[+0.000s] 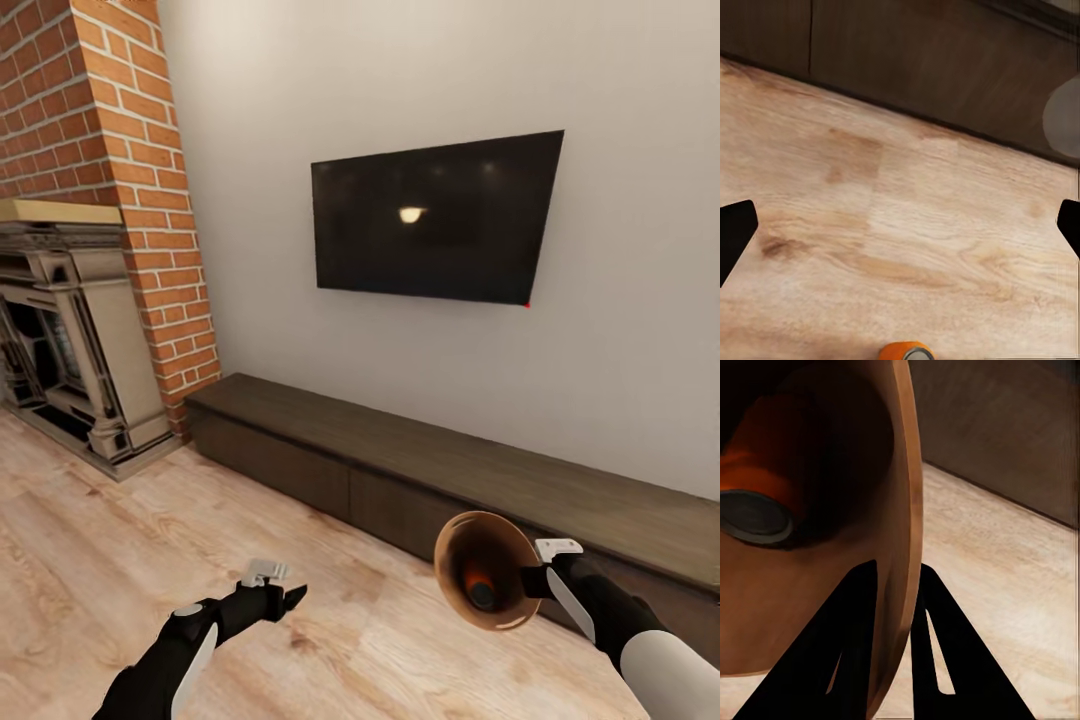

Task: Put the three can of soda from the living room inside the tash can in the kitchen.

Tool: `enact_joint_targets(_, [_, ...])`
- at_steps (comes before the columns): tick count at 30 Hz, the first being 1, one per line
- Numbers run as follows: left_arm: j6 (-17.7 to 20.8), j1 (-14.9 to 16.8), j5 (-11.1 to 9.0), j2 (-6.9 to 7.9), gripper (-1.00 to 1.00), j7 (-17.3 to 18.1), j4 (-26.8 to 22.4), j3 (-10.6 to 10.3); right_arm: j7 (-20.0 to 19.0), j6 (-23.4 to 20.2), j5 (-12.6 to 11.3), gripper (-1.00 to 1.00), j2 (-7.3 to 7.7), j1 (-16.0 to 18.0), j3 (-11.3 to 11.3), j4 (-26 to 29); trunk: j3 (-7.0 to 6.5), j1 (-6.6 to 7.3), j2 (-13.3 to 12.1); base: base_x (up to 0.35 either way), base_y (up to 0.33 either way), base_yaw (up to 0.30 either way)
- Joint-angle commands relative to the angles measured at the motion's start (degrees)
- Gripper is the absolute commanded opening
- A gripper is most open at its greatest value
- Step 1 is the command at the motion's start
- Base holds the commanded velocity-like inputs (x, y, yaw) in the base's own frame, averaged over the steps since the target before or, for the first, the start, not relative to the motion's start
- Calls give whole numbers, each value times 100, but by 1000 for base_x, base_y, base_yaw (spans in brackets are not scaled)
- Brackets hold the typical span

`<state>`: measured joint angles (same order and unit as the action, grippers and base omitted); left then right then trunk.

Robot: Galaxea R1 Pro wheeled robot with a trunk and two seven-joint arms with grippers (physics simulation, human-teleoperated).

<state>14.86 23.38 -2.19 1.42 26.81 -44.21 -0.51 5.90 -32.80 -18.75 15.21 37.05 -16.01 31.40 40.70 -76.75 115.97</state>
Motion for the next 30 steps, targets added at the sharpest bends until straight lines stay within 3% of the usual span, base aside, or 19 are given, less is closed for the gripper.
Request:
enact_joint_targets(1, [0, 0, 6, 0, 100, -5, 1, -48, -18, 2, 12, -100, 0, 4, 10, 7, -9, 0, 0, -82, -42, -166])
enact_joint_targets(10, [-3, -2, 24, -6, 100, -39, 8, -233, -41, 111, 11, -100, 11, -57, 8, 3, -40, 0, 0, -173, -174, -74])
enact_joint_targets(13, [83, 95, 36, 51, 100, -23, -96, -327, -79, 1, 126, -100, -81, 30, -147, -64, -39, 0, 1, 0, 0, 0])
enact_joint_targets(15, [83, 160, 36, 51, 100, -23, -160, -391, -90, 1, -23, -100, -147, 81, -180, -110, -39, 0, 1, 0, 0, 0])
enact_joint_targets(18, [83, 260, 36, 51, 100, -23, -256, -393, -90, 1, -45, -100, -230, 168, -180, -36, -39, 0, 1, 0, 0, 0])
enact_joint_targets(30, [83, 499, 36, 51, 100, -23, -409, -393, -90, 1, -23, -100, -230, 525, -180, 281, -39, 0, 1, 0, 0, 0])
